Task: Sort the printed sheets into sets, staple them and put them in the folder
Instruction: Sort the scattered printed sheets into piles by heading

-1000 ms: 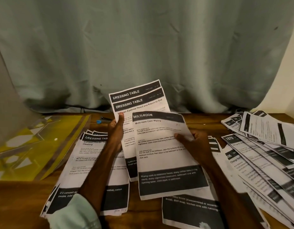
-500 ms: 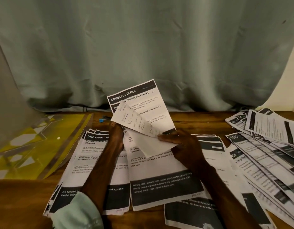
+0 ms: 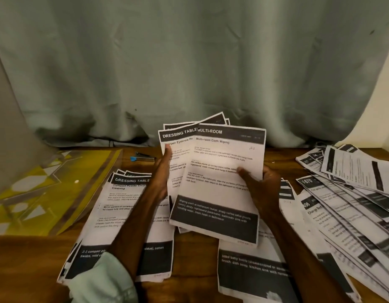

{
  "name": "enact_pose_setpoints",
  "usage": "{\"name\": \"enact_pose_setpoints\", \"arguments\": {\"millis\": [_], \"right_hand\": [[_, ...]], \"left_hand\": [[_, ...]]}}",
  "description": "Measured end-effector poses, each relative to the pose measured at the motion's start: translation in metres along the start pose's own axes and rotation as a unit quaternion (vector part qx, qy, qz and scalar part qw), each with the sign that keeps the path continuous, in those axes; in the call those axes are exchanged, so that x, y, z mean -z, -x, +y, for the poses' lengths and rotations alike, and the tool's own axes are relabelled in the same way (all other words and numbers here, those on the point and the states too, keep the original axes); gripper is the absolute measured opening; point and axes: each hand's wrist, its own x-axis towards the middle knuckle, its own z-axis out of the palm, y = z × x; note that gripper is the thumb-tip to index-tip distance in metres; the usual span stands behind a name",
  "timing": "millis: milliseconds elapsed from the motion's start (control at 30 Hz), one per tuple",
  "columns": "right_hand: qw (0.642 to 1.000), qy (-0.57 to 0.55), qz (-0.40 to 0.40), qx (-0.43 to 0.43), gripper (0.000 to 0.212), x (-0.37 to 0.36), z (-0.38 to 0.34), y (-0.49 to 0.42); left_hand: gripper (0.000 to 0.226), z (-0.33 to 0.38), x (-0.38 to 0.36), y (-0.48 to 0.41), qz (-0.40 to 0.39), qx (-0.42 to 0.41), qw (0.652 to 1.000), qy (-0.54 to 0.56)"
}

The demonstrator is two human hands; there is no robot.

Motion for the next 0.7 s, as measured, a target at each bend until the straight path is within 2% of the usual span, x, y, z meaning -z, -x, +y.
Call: {"name": "enact_pose_setpoints", "arguments": {"millis": [133, 267, 433, 533, 633, 700], "right_hand": [[1.000, 0.000, 0.003, -0.019, 0.026, -0.002, 0.011, -0.006], [0.999, 0.030, -0.006, -0.017, 0.037, -0.009, 0.018, -0.009], [0.997, 0.059, -0.040, -0.028, 0.046, -0.016, 0.027, -0.012], [0.997, 0.047, -0.053, -0.042, 0.050, -0.017, 0.026, -0.012], [0.990, -0.015, -0.111, -0.082, 0.049, -0.017, 0.016, -0.009], [0.980, -0.038, -0.165, -0.102, 0.040, -0.017, 0.010, -0.007]], "left_hand": [[0.034, -0.002, -0.012, 0.009, -0.012, 0.002, 0.996, -0.092], [0.036, -0.001, -0.013, 0.006, -0.010, -0.009, 0.992, -0.127], [0.019, 0.010, -0.012, 0.005, 0.017, -0.047, 0.991, -0.124], [0.016, 0.015, -0.010, 0.005, 0.022, -0.057, 0.989, -0.131], [0.017, 0.023, -0.002, 0.002, 0.025, -0.063, 0.993, -0.098], [0.017, 0.028, 0.006, 0.000, 0.044, -0.058, 0.994, -0.081]]}}
